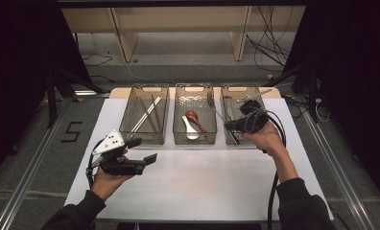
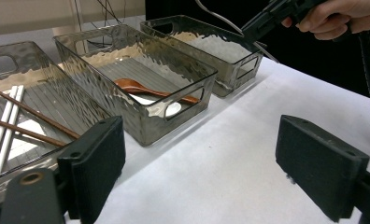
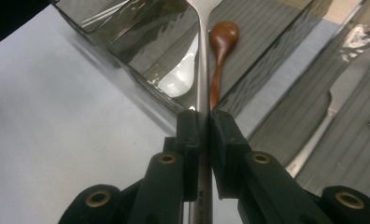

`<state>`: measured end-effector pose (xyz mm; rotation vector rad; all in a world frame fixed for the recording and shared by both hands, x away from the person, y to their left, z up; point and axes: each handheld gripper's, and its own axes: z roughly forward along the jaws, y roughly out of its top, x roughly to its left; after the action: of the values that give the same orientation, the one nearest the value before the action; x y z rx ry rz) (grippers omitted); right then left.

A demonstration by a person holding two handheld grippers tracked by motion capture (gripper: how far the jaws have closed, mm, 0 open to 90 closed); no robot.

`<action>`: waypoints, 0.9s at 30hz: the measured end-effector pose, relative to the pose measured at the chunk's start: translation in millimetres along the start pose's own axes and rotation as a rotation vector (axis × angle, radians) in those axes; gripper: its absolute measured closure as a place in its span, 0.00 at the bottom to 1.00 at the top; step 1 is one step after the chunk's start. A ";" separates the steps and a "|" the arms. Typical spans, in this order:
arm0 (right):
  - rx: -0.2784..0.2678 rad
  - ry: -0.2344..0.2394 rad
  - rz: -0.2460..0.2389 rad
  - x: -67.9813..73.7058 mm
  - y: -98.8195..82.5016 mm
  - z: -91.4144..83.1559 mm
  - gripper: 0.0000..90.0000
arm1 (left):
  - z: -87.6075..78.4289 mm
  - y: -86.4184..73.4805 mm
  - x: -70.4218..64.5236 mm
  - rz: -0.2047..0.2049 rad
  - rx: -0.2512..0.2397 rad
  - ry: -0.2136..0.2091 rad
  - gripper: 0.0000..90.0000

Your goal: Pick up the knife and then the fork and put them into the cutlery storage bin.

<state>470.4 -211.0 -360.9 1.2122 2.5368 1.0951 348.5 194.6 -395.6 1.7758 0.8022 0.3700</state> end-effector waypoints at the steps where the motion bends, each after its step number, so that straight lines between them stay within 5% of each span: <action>1: -0.005 0.000 0.009 -2.2 -0.6 -1.5 0.92 | 0.1 -0.1 0.0 0.000 0.000 0.000 0.17; 9: -0.045 -0.034 0.079 -22.4 -5.4 -9.0 0.92 | 0.2 -0.3 0.0 0.003 0.004 0.000 0.17; 18: -0.104 -0.137 0.164 -44.0 -8.5 -13.0 0.92 | 1.1 -0.7 -0.4 0.003 0.008 0.000 0.17; 27: -0.119 -0.224 0.184 -53.7 -7.3 -5.8 0.92 | 0.8 -0.8 -0.1 0.004 0.008 0.001 0.17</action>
<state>499.5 -255.8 -371.5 1.4679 2.1999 1.0606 348.7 194.1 -396.6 1.7852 0.8019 0.3710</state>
